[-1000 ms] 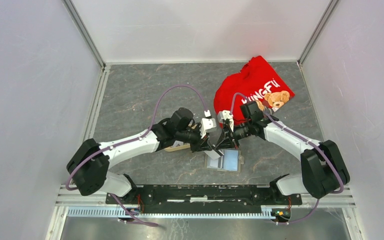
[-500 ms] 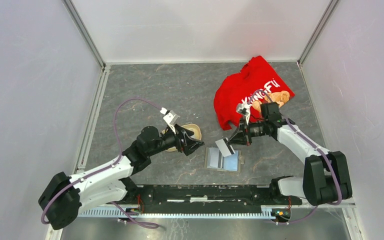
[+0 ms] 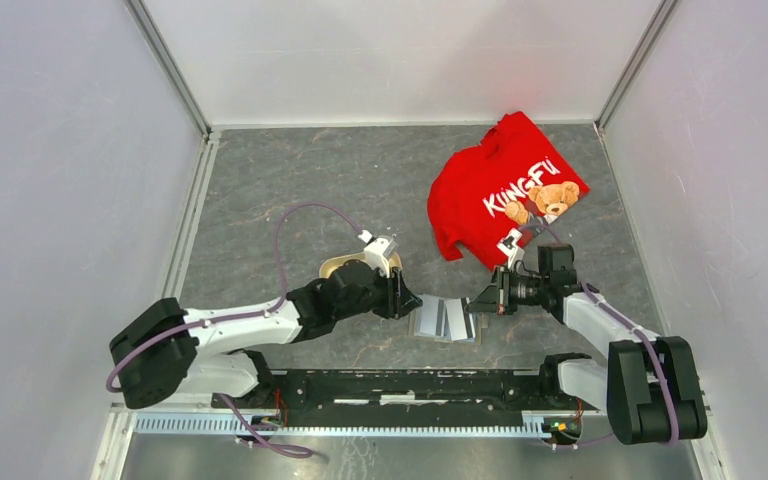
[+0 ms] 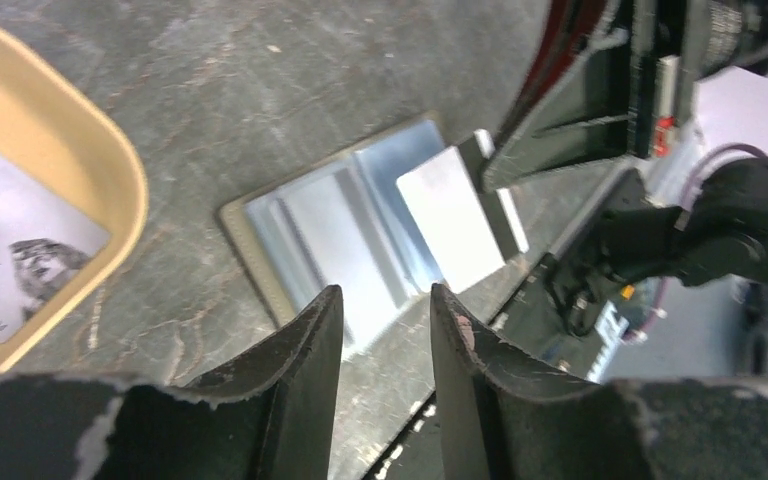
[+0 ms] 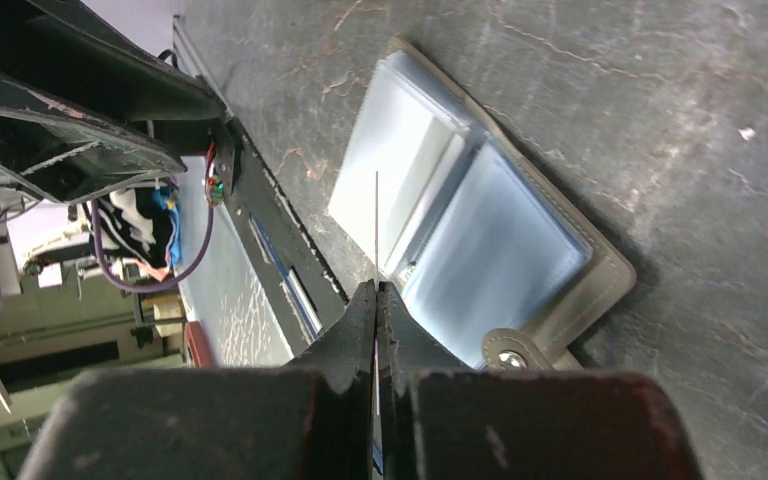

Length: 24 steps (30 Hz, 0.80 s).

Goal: Put the credit cards into the card holder
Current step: Place the credit card in the storage box.

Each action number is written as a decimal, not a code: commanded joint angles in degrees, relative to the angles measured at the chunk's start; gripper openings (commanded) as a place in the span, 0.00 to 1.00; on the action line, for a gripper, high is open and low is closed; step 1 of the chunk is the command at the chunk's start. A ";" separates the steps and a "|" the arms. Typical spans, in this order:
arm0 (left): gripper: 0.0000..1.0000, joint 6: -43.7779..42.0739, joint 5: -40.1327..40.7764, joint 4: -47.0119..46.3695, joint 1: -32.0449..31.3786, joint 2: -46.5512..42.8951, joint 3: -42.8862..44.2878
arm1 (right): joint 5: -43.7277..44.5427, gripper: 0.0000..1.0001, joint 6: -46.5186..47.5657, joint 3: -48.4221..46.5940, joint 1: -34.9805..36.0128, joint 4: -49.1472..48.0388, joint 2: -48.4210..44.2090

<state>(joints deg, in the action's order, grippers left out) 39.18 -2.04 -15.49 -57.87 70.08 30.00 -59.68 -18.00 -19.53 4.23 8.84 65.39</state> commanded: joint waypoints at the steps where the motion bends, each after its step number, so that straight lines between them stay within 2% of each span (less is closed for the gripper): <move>1: 0.45 2.07 8.34 3.58 -1.49 3.42 2.30 | 4.57 0.00 -5.23 1.81 0.05 -3.58 -0.64; 9: 0.48 2.95 12.71 3.42 -4.00 9.26 4.34 | 4.21 0.00 -9.49 3.77 0.02 -10.00 0.43; 12: 0.47 3.20 13.63 3.40 -4.76 9.85 4.25 | 3.70 0.00 -8.81 2.52 -0.37 -11.78 0.04; 16: 0.45 4.48 13.93 0.94 -5.35 9.20 2.48 | 4.12 0.00 -13.51 5.31 -1.68 -19.93 -1.15; 24: 0.41 9.91 13.43 -1.71 -5.74 11.09 0.71 | 3.53 0.00 -18.52 8.26 -2.20 -23.81 -1.04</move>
<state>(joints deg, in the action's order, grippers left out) 44.38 9.50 -13.87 -62.92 80.51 31.46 -55.42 -33.41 -11.94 2.33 -9.98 65.06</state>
